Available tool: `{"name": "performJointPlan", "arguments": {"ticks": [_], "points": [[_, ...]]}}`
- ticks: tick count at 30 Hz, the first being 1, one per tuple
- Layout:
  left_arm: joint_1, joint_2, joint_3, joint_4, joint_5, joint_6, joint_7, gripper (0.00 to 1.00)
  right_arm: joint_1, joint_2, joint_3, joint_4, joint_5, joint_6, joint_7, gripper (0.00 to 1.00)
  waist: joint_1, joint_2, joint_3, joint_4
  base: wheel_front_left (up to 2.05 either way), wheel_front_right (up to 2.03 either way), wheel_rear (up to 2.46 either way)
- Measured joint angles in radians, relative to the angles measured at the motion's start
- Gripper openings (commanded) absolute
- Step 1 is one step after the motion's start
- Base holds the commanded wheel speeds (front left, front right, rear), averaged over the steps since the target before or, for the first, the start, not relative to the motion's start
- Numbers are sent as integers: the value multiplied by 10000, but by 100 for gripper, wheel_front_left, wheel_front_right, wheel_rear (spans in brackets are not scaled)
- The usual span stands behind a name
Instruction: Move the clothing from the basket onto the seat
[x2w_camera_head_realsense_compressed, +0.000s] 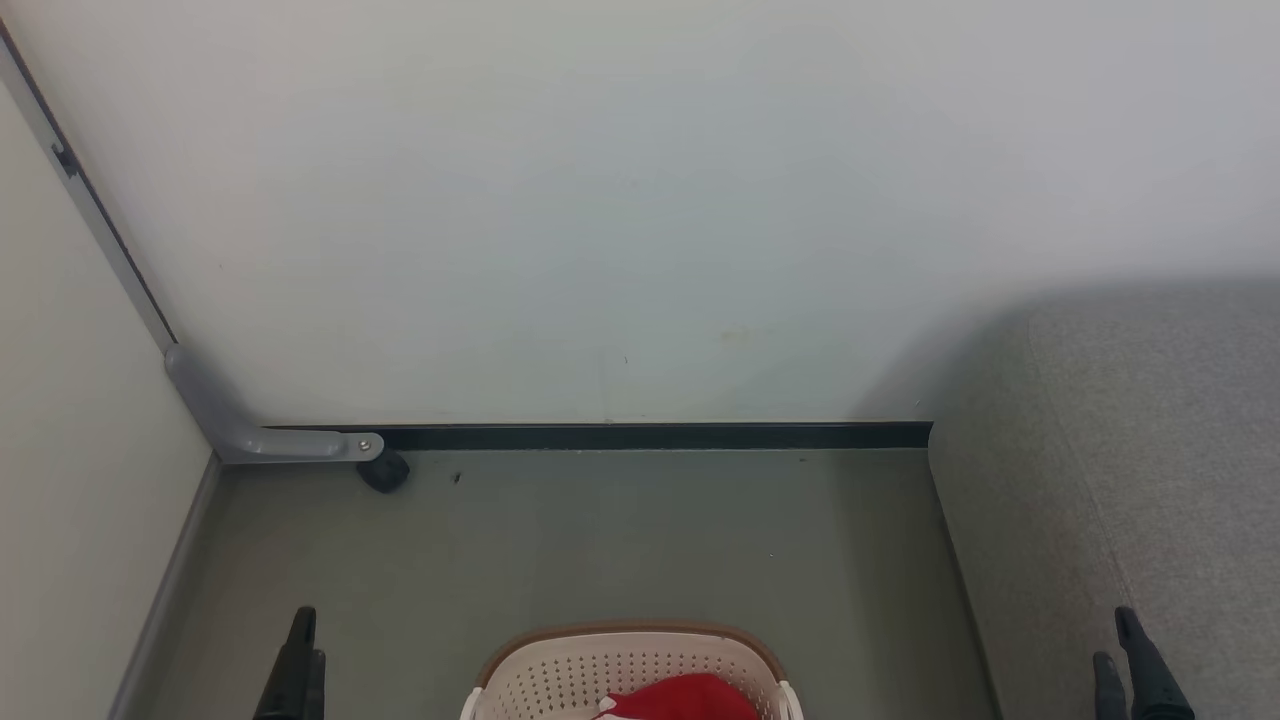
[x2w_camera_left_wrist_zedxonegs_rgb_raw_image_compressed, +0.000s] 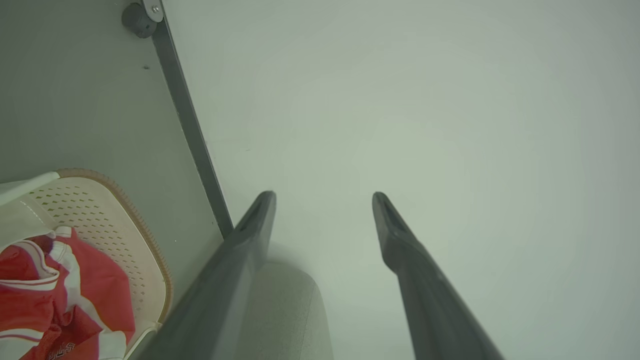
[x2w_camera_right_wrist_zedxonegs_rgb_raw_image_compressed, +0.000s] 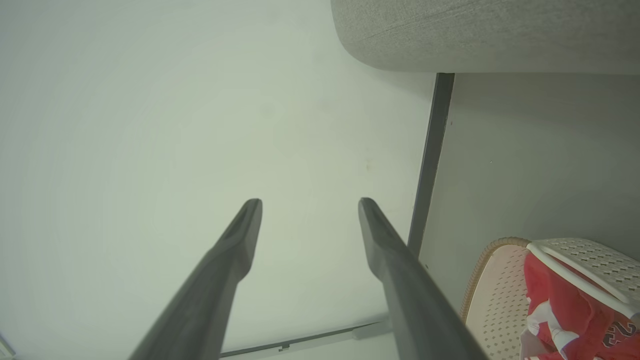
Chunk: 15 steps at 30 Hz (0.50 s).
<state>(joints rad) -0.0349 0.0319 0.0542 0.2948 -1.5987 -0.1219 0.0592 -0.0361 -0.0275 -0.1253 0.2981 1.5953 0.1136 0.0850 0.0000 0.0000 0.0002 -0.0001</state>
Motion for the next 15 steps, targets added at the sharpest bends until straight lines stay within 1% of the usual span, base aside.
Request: {"name": "performJointPlan", "arguments": {"ticks": [5,9,15], "points": [[0,10,-61,-211,121,0,-184,100,0,-8,48,-224,-42,0,-79,100,0,0,-3,0,0,0,0],[0,19,-123,-391,416,4,-330,100,0,-42,125,-430,-165,2,-165,100,0,0,-3,0,0,0,0],[0,65,-286,-640,692,77,-558,100,1,-150,293,-752,-531,6,-267,100,0,0,-4,-3,0,0,0]]}}
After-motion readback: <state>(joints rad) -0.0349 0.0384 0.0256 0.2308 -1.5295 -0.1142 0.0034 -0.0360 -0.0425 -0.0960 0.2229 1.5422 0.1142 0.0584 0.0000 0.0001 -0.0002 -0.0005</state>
